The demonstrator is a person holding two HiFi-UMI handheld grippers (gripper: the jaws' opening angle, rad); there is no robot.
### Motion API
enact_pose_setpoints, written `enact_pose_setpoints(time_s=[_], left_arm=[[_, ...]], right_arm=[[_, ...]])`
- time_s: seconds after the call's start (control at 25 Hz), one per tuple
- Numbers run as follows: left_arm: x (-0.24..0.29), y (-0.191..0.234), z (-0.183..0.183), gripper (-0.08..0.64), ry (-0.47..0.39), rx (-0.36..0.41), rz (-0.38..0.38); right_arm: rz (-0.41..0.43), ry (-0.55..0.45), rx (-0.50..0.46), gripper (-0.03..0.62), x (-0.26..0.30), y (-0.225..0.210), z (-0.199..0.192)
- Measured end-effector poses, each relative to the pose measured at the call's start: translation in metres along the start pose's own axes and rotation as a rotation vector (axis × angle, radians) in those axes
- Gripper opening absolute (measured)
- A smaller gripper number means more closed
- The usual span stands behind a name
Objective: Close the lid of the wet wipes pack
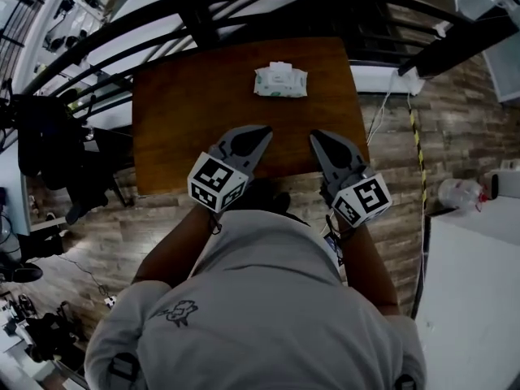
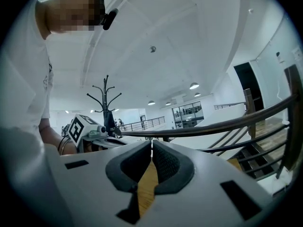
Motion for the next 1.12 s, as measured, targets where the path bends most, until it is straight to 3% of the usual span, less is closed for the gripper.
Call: enact_pose_setpoints(time_s=[0.28,0.84,1.12], left_arm=[[0.018,0.030,-0.006,0.014,0.035,-0.019,0.026],[0.067,0.110,-0.043,0.014,0.108,-0.097,-0.035],[0.096,0.147,-0.077,0.014,0.171,-0.121,-0.063]], right_arm=[[-0.009,0.020,0.024,0.035,0.020,-0.034,0.001],[-0.014,0.086,0.056,0.035,0.110,-0.094,-0.002],[-0.050,0.122,0.095,0.035,0.148,-0.130,-0.023]])
Point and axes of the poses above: the fingertips, and each gripper's own axes: x forward along the fingers, y to its left, z out of its top, the point moved 6 cm from there along -x, backward along the fingers, and after that the axes turned 10 degrees about x, right-handed, at the moved point
